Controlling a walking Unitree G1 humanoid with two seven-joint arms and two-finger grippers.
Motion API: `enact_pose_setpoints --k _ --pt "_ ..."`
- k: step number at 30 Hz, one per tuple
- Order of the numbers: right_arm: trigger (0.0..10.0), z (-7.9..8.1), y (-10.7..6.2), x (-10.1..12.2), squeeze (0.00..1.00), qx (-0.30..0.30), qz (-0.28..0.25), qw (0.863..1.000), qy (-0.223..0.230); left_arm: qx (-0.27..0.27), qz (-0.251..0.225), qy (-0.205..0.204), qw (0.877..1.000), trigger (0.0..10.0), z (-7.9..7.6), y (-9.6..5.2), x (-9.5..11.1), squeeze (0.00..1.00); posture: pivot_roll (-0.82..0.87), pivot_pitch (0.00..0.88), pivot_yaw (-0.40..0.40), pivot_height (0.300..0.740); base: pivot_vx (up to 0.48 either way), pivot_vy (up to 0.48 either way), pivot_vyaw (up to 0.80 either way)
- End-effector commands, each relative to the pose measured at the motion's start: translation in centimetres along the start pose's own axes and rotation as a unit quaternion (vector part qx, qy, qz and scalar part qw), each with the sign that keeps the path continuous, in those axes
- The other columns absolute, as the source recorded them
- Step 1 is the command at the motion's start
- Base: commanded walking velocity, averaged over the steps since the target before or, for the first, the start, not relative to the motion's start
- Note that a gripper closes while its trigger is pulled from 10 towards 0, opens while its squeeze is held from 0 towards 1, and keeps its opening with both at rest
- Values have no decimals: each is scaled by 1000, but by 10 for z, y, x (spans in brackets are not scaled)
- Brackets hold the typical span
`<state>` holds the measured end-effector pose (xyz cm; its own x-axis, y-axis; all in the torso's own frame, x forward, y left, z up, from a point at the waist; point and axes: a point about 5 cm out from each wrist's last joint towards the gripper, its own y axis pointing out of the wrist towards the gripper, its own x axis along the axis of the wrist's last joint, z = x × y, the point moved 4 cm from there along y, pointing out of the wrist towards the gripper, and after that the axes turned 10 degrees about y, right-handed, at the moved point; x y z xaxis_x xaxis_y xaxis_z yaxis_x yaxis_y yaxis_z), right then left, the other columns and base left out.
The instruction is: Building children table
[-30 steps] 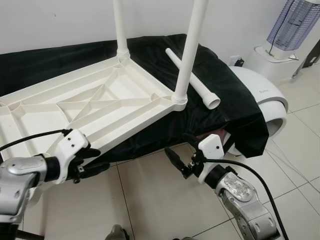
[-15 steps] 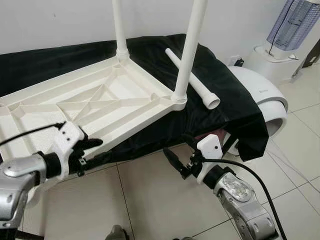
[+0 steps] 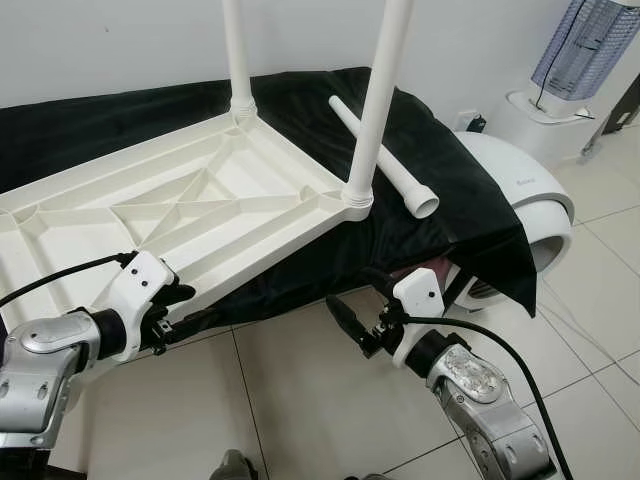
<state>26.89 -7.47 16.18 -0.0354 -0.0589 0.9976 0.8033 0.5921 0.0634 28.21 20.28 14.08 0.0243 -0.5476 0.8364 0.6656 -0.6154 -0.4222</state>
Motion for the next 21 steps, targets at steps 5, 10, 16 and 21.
enact_pose_setpoints --k 5,10,16,21 --pt "10000 0 -1 -1 0 -3 5 1000 1 63 39 -21 997 7176 6 9 -17 0 86 100 -49 740 0 0 0" --pt "10000 -1 -2 0 0 -7 3 1000 1 81 45 -34 995 0 10 17 -18 0 79 101 -43 740 0 0 0" --pt "10000 -1 -3 0 0 -10 3 1000 1 86 45 -40 994 0 12 21 -17 0 73 102 -37 740 0 0 0" --pt "10000 -1 -3 -1 0 -13 3 1000 2 87 40 -51 994 0 12 26 -14 0 69 105 -32 740 0 0 0"
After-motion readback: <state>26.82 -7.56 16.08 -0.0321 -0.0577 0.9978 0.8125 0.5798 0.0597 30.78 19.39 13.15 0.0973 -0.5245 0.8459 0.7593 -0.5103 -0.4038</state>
